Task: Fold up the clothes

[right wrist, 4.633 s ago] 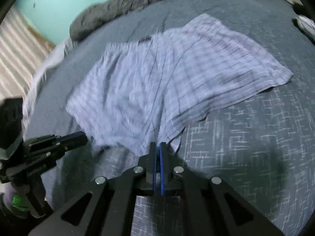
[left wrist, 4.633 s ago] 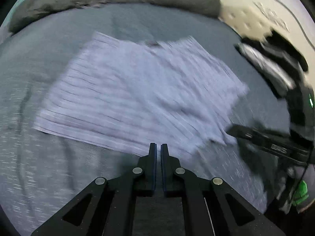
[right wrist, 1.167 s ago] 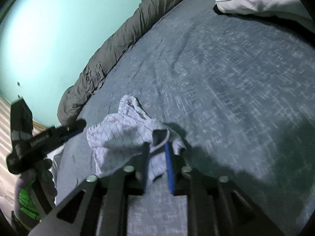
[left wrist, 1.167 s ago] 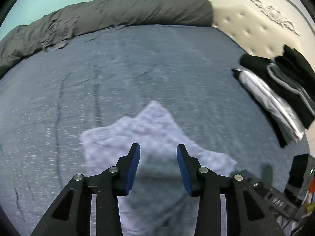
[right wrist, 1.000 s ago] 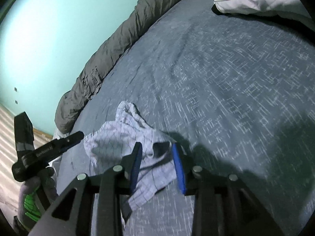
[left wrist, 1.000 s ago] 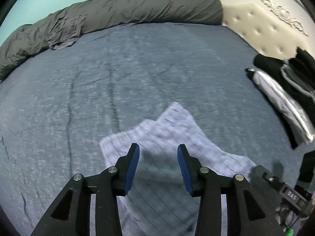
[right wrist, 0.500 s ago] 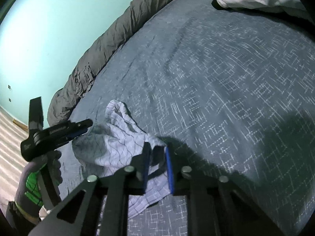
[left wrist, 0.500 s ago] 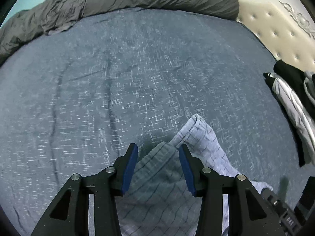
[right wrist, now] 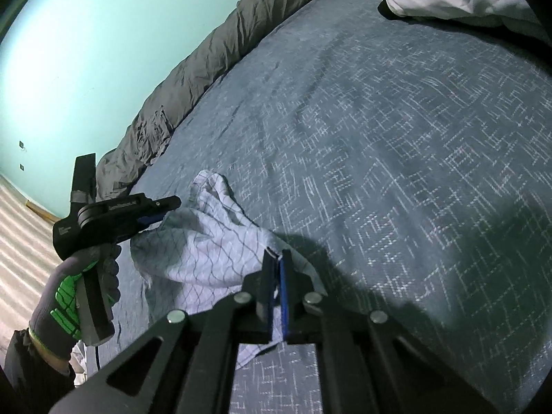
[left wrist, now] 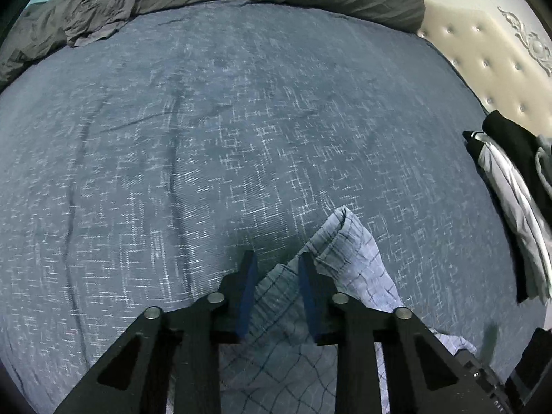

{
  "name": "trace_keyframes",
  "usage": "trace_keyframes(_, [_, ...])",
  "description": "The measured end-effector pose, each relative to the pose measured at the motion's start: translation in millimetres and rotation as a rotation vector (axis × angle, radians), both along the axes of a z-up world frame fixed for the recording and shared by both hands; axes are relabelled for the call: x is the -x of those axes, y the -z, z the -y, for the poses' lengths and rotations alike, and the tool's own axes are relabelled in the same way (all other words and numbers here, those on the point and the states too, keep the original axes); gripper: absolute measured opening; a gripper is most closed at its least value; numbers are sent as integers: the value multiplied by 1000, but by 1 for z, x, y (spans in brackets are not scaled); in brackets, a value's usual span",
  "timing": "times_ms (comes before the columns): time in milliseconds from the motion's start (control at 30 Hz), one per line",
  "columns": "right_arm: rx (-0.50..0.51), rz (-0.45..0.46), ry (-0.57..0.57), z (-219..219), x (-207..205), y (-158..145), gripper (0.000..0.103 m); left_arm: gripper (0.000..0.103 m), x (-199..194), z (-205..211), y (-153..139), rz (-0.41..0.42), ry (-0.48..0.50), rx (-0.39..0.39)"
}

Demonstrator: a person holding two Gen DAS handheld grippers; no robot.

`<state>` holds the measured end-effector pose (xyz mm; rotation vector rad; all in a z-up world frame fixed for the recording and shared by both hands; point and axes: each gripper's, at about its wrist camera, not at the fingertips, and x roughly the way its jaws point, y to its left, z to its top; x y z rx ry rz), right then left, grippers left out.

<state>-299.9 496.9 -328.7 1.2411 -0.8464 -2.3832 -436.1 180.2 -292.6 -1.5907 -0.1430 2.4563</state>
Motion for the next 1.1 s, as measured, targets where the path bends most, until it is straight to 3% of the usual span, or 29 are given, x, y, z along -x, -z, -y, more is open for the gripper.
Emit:
trace_keyframes(200, [2, -3, -1, -3, -1, -1, 2, 7, -7, -8, -11, -40, 38, 0])
trace_keyframes(467, [17, -32, -8, -8, -22, -20, 2, 6, -10, -23, -52, -139, 75, -9])
trace_keyframes(700, [27, -47, -17, -12, -41, -33, 2, 6, 8, -47, -44, -134, 106, 30])
trace_keyframes(967, [-2, 39, 4, -18, -32, -2, 2, 9, 21, -58, -19, -88, 93, 32])
trace_keyframes(1100, [-2, 65, 1, -22, -29, 8, 2, 24, 17, -44, -40, -126, 95, 38])
